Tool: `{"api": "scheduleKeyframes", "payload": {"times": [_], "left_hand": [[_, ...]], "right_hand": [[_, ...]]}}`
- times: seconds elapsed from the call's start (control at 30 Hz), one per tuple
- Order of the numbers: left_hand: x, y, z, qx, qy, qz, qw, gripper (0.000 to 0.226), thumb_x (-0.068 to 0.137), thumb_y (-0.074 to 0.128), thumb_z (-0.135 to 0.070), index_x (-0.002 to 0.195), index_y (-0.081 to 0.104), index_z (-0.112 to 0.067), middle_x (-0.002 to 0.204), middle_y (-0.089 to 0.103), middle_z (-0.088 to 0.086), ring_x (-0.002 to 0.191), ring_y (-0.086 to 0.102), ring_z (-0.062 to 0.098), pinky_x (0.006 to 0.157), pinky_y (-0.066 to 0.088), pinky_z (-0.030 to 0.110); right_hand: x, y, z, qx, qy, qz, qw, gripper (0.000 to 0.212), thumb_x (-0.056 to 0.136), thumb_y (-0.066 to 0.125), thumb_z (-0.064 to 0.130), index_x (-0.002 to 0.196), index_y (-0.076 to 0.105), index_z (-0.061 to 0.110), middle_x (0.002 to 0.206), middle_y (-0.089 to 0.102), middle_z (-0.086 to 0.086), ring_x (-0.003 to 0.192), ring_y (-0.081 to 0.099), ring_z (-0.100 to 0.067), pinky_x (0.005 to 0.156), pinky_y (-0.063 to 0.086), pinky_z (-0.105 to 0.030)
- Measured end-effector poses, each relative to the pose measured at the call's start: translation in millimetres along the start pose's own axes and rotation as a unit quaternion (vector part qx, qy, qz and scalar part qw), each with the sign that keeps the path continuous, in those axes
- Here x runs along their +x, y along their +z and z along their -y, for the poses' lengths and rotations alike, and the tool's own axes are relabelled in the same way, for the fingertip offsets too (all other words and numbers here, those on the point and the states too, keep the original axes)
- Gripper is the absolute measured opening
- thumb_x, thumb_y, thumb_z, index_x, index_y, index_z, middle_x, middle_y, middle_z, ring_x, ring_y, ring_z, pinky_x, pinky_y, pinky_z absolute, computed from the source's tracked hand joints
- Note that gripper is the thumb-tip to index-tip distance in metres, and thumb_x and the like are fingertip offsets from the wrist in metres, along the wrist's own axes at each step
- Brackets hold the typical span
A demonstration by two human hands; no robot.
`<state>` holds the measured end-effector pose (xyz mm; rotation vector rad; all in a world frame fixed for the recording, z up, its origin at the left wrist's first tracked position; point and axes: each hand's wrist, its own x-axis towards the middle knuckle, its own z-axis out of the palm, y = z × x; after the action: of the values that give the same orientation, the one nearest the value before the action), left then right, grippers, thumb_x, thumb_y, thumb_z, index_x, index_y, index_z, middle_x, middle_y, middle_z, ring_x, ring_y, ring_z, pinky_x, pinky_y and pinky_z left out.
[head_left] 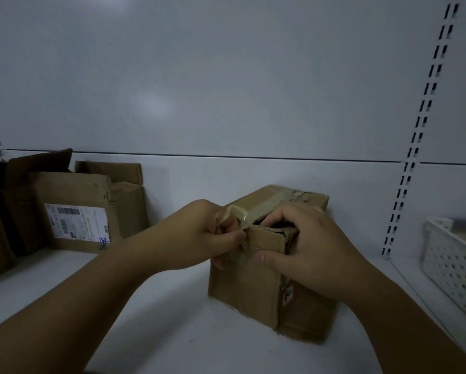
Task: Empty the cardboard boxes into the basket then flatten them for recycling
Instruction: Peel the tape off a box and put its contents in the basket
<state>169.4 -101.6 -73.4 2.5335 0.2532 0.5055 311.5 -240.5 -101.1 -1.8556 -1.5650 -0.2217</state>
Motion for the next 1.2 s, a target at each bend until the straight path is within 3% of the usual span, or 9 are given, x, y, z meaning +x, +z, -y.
{"api": "scheduleKeyframes", "payload": {"times": [0.07, 0.23, 0.37, 0.53, 0.63, 0.7, 0.83, 1.07, 1.2], "left_hand": [[-5.0, 6.4, 4.4, -0.018, 0.008, -0.033, 0.999, 0.031, 0.090, 0.058, -0.026, 0.059, 0.060, -0.021, 0.058, 0.067, 0.005, 0.051, 0.059, 0.007, 0.053, 0.044, 0.015], [-19.5, 17.5, 13.7, -0.131, -0.043, -0.130, 0.982, 0.047, 0.077, 0.046, -0.057, 0.075, 0.072, -0.017, 0.068, 0.070, 0.009, 0.065, 0.068, 0.020, 0.065, 0.057, 0.033], [-24.1, 38.2, 7.4, -0.056, -0.057, -0.166, 0.983, 0.052, 0.056, 0.053, -0.070, 0.065, 0.070, -0.021, 0.062, 0.070, 0.003, 0.060, 0.066, 0.016, 0.064, 0.056, 0.043], [-14.5, 51.1, 7.5, 0.027, -0.043, -0.181, 0.982, 0.037, 0.081, 0.061, -0.047, 0.070, 0.069, -0.013, 0.064, 0.068, 0.003, 0.063, 0.063, 0.017, 0.064, 0.053, 0.041], [-16.7, 50.2, 7.4, 0.049, -0.003, -0.154, 0.987, 0.043, 0.088, 0.048, -0.047, 0.069, 0.062, -0.012, 0.061, 0.062, 0.000, 0.058, 0.057, 0.014, 0.055, 0.046, 0.032], [-18.4, 44.3, 8.9, 0.040, 0.007, -0.128, 0.991, 0.044, 0.084, 0.044, -0.050, 0.067, 0.058, -0.011, 0.061, 0.061, 0.003, 0.058, 0.056, 0.017, 0.054, 0.046, 0.036], [-17.7, 20.7, 9.3, 0.051, -0.005, -0.063, 0.997, 0.038, 0.089, 0.053, -0.037, 0.064, 0.056, -0.009, 0.065, 0.063, 0.006, 0.056, 0.059, 0.017, 0.058, 0.049, 0.036], [5.1, -32.0, -14.4, 0.113, -0.096, 0.198, 0.969, 0.029, 0.092, 0.054, -0.022, 0.069, 0.062, -0.006, 0.045, 0.058, -0.006, 0.042, 0.049, 0.004, 0.053, 0.040, 0.007], [18.7, -45.5, -25.4, 0.111, -0.124, 0.283, 0.944, 0.029, 0.089, 0.058, -0.019, 0.061, 0.060, -0.012, 0.040, 0.052, -0.007, 0.041, 0.050, 0.005, 0.062, 0.048, 0.019]], "right_hand": [[0.0, -0.3, -1.0, -0.001, 0.003, 0.001, 1.000, 0.032, 0.060, 0.071, 0.054, 0.084, 0.051, 0.045, 0.093, 0.053, 0.027, 0.098, 0.045, -0.006, 0.084, 0.041, -0.032], [0.6, -0.7, -1.2, -0.006, -0.003, 0.015, 1.000, 0.041, 0.050, 0.062, 0.066, 0.084, 0.049, 0.047, 0.097, 0.053, 0.027, 0.100, 0.044, -0.004, 0.084, 0.039, -0.030], [-0.1, -2.9, 0.3, -0.021, -0.013, 0.038, 0.999, 0.048, 0.055, 0.076, 0.055, 0.092, 0.049, 0.043, 0.101, 0.050, 0.025, 0.099, 0.040, -0.004, 0.083, 0.037, -0.027], [-1.2, -1.1, -2.8, -0.009, -0.020, 0.021, 1.000, 0.047, 0.053, 0.070, 0.056, 0.094, 0.051, 0.043, 0.103, 0.053, 0.022, 0.101, 0.044, -0.004, 0.086, 0.040, -0.030], [-0.1, -0.4, -2.6, 0.000, -0.028, 0.010, 1.000, 0.041, 0.055, 0.070, 0.054, 0.090, 0.054, 0.039, 0.097, 0.054, 0.021, 0.095, 0.047, -0.001, 0.086, 0.038, -0.028], [0.0, 0.6, -2.6, -0.002, -0.033, -0.002, 0.999, 0.037, 0.057, 0.068, 0.053, 0.087, 0.056, 0.036, 0.093, 0.055, 0.020, 0.092, 0.047, 0.002, 0.084, 0.037, -0.027], [0.0, 1.0, -2.2, -0.007, -0.038, -0.007, 0.999, 0.030, 0.059, 0.064, 0.052, 0.082, 0.056, 0.034, 0.087, 0.056, 0.020, 0.088, 0.048, 0.003, 0.083, 0.033, -0.026], [2.5, -1.6, -1.9, 0.004, -0.055, 0.019, 0.998, 0.029, 0.056, 0.057, 0.061, 0.073, 0.051, 0.038, 0.081, 0.056, 0.020, 0.086, 0.051, -0.002, 0.090, 0.037, -0.035], [2.2, -2.1, -3.2, 0.011, -0.066, 0.021, 0.998, 0.032, 0.056, 0.059, 0.060, 0.075, 0.054, 0.035, 0.081, 0.057, 0.019, 0.087, 0.051, -0.004, 0.087, 0.040, -0.035]]}}
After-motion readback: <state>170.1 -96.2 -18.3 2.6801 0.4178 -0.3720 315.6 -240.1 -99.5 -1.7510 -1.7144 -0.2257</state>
